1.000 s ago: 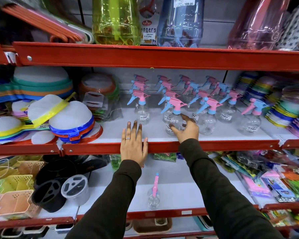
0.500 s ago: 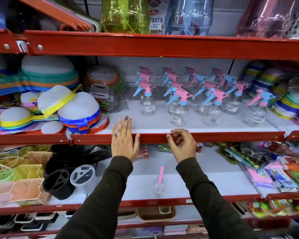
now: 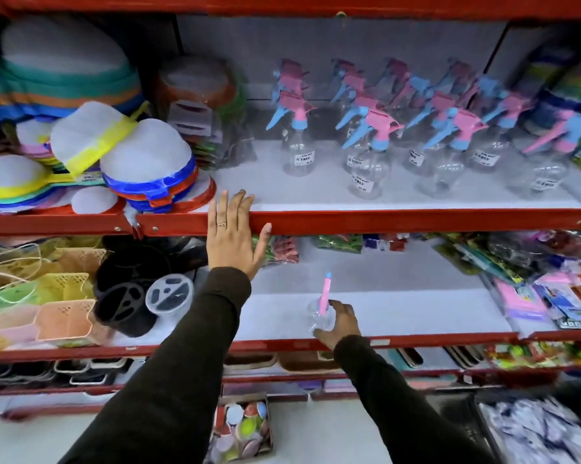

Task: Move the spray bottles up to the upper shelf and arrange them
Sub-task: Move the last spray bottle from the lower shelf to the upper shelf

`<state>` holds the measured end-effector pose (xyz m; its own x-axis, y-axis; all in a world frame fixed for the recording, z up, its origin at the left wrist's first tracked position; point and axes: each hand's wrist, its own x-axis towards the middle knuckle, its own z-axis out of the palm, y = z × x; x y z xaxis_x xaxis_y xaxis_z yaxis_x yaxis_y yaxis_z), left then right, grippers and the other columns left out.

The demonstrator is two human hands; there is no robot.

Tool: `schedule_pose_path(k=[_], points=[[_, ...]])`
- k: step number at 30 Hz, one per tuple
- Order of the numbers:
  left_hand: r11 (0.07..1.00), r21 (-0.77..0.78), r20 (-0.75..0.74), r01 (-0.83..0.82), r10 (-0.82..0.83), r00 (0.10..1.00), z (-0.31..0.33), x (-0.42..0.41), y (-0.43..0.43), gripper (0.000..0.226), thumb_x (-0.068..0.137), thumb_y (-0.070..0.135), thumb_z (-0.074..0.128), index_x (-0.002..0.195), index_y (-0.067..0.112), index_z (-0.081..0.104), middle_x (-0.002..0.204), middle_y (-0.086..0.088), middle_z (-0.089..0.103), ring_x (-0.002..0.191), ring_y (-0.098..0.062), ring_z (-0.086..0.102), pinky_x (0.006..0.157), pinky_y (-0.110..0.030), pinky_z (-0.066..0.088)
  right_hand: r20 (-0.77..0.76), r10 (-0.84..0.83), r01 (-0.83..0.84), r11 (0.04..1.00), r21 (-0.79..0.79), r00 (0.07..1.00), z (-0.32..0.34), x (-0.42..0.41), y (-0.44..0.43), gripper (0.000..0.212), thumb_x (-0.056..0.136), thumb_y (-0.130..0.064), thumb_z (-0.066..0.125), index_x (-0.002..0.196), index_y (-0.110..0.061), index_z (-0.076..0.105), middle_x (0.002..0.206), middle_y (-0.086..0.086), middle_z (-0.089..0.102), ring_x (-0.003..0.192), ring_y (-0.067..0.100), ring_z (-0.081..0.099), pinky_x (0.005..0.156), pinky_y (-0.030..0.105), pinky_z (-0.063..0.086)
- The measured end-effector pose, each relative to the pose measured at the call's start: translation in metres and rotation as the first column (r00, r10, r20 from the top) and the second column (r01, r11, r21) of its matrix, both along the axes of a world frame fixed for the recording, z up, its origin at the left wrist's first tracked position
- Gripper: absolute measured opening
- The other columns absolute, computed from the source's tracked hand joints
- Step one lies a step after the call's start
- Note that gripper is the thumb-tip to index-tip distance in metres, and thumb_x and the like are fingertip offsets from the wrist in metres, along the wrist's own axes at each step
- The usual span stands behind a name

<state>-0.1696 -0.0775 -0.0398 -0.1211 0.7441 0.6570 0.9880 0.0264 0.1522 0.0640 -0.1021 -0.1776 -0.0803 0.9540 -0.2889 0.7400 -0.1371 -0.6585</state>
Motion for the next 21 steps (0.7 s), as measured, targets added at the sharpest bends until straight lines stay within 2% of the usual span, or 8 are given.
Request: schedule_pose_path(k=[2,4,8,11,16,21], points=[[1.000,0.010,-0.006,-0.002,0.002,1.000,-0.001,-0.001,0.001,0.060,0.101,0.048,0.038,0.145,0.008,0.045,0.152,-0.014,0.045,0.150,-0.035,0.025,0.125,-0.048,0.011,-0.058,-0.036,0.036,0.999,-0.008,0.998,-0.001,-0.008,0.000,0.063,0.059,-0.031,0.082,0.116,-0.022,0.057,0.111,-0.004,0.052,0.106,0.020,0.058,0.100,0.030,0.048],[1.000,0.010,-0.007,-0.001,0.001,1.000,-0.001,-0.001,0.001,0.060,0.101,0.048,0.038,0.145,0.009,0.045,0.153,-0.013,0.044,0.150,-0.034,0.025,0.126,-0.048,0.010,-0.111,-0.085,0.081,0.996,-0.036,0.990,0.003,-0.014,0.002,0.073,0.063,-0.024,0.087,0.125,-0.016,0.049,0.117,0.000,0.044,0.109,0.022,0.054,0.102,0.031,0.044],[1.000,-0.001,-0.017,-0.006,0.006,1.000,-0.002,-0.002,0.001,0.061,0.101,0.049,0.038,0.147,0.009,0.043,0.154,-0.013,0.043,0.151,-0.033,0.023,0.125,-0.049,0.011,-0.134,-0.119,0.112,0.992,-0.058,0.984,-0.002,-0.015,0.009,0.063,0.072,-0.016,0.082,0.124,-0.014,0.048,0.123,0.010,0.053,0.112,0.032,0.059,0.097,0.034,0.047],[1.000,-0.009,-0.014,-0.009,0.009,1.000,-0.001,-0.001,0.000,0.061,0.101,0.049,0.038,0.147,0.009,0.042,0.154,-0.013,0.042,0.151,-0.034,0.023,0.126,-0.048,0.010,-0.140,-0.113,0.110,0.994,-0.030,0.984,0.000,-0.011,0.008,0.059,0.074,-0.019,0.080,0.124,-0.016,0.049,0.121,0.009,0.057,0.110,0.031,0.060,0.098,0.036,0.050],[1.000,-0.029,0.001,-0.001,0.001,1.000,0.001,0.001,-0.002,0.061,0.102,0.049,0.039,0.147,0.009,0.041,0.154,-0.014,0.042,0.152,-0.034,0.022,0.126,-0.049,0.010,-0.182,-0.080,0.103,0.988,0.118,0.980,0.019,-0.004,-0.007,0.067,0.065,-0.036,0.083,0.123,-0.025,0.050,0.119,0.000,0.058,0.106,0.024,0.058,0.097,0.037,0.052],[0.999,-0.049,0.029,0.003,-0.001,1.000,0.006,0.004,-0.005,0.060,0.102,0.049,0.036,0.145,0.008,0.043,0.152,-0.014,0.044,0.151,-0.035,0.023,0.125,-0.050,0.011,-0.254,-0.045,0.140,0.919,0.369,0.966,0.064,-0.003,-0.020,0.065,0.058,-0.042,0.082,0.115,-0.023,0.056,0.108,-0.004,0.057,0.091,0.016,0.055,0.078,0.026,0.050]])
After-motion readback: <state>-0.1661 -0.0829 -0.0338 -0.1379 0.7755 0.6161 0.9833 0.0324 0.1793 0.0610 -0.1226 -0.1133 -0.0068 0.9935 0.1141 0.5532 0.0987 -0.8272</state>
